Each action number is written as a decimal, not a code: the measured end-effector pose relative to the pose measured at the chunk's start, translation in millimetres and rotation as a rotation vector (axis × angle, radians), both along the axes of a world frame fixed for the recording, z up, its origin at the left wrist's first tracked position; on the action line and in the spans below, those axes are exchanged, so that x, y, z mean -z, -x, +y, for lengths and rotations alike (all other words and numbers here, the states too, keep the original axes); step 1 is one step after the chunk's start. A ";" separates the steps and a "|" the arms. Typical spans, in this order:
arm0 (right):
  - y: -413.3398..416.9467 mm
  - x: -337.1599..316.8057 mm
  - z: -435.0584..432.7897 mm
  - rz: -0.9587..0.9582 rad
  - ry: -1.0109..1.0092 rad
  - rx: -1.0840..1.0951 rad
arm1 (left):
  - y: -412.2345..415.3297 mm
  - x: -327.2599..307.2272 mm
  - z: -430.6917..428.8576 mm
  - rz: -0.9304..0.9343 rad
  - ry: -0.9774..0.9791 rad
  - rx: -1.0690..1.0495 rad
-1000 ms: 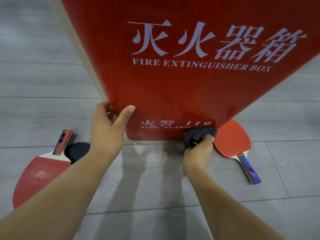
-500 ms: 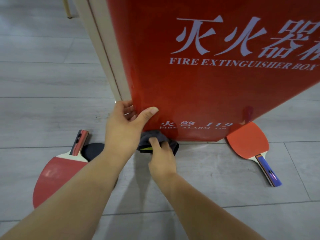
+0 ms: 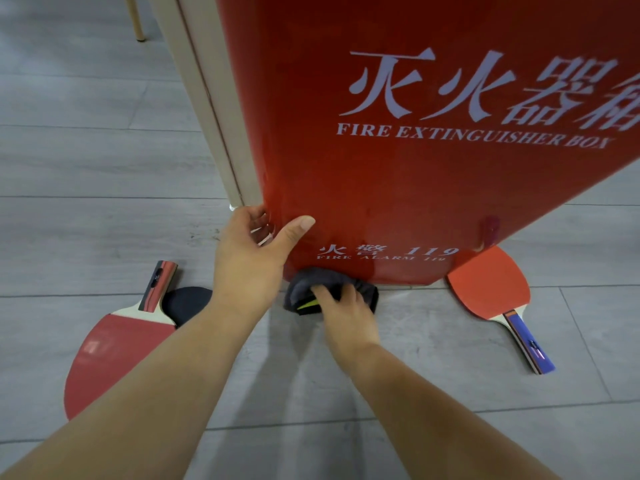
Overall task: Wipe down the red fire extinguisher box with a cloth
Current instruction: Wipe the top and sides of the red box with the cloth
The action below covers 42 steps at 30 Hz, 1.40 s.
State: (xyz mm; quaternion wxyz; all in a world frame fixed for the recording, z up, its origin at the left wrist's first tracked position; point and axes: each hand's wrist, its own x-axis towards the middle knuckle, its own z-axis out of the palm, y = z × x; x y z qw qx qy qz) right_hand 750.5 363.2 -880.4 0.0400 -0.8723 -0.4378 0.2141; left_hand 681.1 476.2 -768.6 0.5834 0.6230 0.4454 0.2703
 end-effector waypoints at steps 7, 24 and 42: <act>-53.9 -9.3 -60.9 -0.054 0.027 0.241 | -2.8 -0.1 -7.9 0.066 -0.089 -0.015; -72.1 -94.2 -125.2 -0.139 -0.546 0.311 | 0.2 -35.4 -43.7 0.233 -0.261 -0.036; -53.7 -298.7 -121.6 0.118 -0.820 0.395 | 2.5 -199.0 -54.8 -0.016 -0.825 0.197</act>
